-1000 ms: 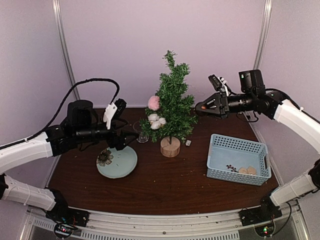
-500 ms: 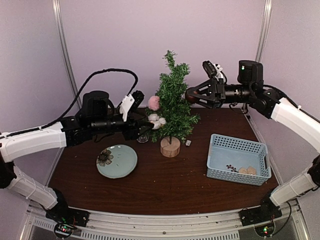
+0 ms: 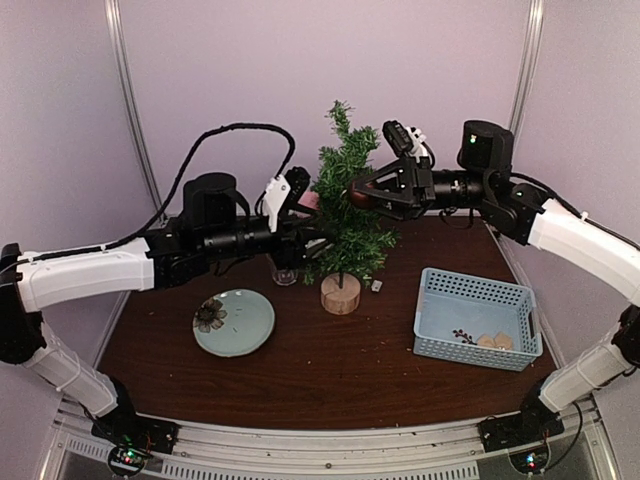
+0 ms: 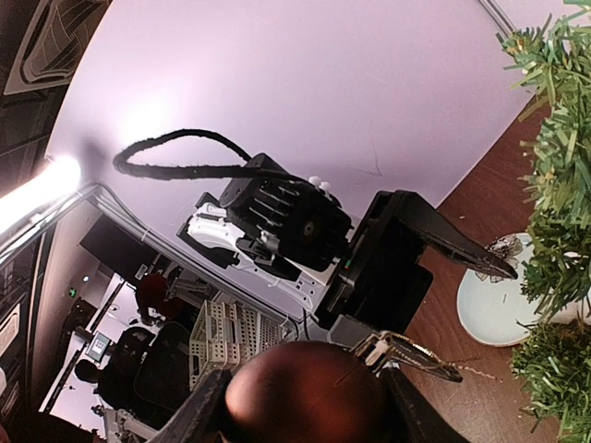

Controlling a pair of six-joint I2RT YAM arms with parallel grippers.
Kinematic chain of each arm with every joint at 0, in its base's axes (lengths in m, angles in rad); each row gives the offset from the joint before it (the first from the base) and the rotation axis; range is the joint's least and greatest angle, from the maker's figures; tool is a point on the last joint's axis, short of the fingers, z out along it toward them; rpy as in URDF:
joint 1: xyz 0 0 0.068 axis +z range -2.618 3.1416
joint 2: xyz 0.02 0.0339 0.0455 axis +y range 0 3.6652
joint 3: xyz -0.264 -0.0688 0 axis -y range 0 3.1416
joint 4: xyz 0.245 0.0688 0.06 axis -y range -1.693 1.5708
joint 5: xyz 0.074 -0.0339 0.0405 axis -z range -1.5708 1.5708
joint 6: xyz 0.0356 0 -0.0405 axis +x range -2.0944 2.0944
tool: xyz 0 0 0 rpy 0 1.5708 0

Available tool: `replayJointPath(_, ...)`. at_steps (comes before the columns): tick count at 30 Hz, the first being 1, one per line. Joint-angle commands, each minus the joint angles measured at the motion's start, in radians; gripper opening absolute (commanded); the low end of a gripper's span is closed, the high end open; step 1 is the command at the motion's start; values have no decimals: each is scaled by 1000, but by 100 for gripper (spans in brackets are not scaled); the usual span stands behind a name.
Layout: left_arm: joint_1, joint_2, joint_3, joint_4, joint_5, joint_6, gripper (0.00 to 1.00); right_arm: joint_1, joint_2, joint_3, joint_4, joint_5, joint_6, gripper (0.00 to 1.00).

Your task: Decorate the small christmas tree

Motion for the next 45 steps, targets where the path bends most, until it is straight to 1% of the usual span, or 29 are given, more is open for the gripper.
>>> replayJointPath(1, -10, 42, 56, 150, 14, -47, 62, 10, 16, -25, 114, -3, 49, 36)
replayJointPath(7, -15, 82, 93, 190, 32, -61, 56, 10, 41, -27, 169, -7, 90, 35)
replayJointPath(10, -17, 98, 110, 207, 50, -68, 51, 10, 48, -24, 205, -15, 117, 35)
replayJointPath(13, -23, 107, 120, 218, 68, -68, 40, 9, 47, -22, 226, -16, 136, 35)
replayJointPath(18, -28, 104, 128, 215, 76, -65, 10, -3, 41, -15, 253, -13, 167, 34)
replayJointPath(21, -28, 102, 140, 193, 61, -67, 0, -13, 37, -12, 261, -13, 178, 34)
replayJointPath(30, -29, 115, 193, 128, 25, -79, 0, -76, 21, -19, 244, -14, 188, 32)
replayJointPath(39, -28, 173, 308, -2, 21, -113, 0, -132, 13, -23, 230, -7, 195, 30)
replayJointPath(45, -29, 193, 349, -41, 4, -140, 0, -140, 18, -22, 210, -8, 187, 29)
